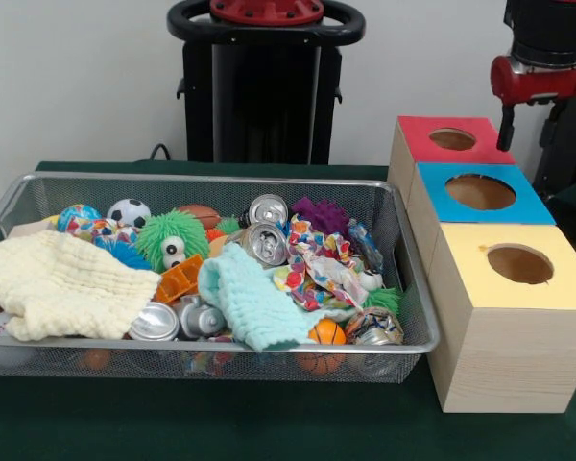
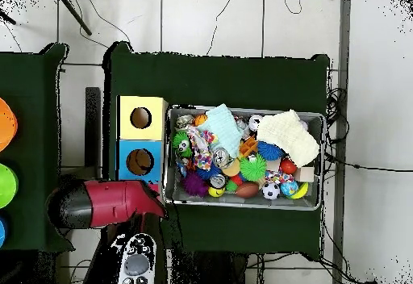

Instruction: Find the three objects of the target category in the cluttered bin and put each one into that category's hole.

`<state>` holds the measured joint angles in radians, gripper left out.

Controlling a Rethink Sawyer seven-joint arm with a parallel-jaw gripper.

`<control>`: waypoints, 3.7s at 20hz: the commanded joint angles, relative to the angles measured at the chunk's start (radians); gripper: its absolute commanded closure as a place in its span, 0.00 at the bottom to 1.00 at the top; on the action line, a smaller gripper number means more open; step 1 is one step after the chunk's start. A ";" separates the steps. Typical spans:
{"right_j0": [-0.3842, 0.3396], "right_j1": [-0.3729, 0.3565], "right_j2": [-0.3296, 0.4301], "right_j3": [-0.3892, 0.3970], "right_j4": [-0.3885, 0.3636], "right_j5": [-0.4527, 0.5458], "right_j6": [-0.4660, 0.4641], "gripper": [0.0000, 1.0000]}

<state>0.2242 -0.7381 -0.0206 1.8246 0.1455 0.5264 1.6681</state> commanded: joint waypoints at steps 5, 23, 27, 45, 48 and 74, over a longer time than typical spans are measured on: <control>-0.050 0.054 0.080 -0.214 -0.074 0.164 -0.002 0.00; -0.060 0.073 0.086 -0.267 -0.092 0.200 0.008 0.00; -0.064 0.077 0.089 -0.260 -0.092 0.190 0.007 0.00; -0.062 0.079 0.083 -0.260 -0.090 0.187 0.019 0.00; -0.061 0.081 0.081 -0.269 -0.093 0.193 0.018 0.00; -0.135 0.014 0.050 -0.236 -0.122 0.255 -0.045 0.00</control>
<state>0.1547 -0.7047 -0.0202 1.5683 0.1001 0.6634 1.6681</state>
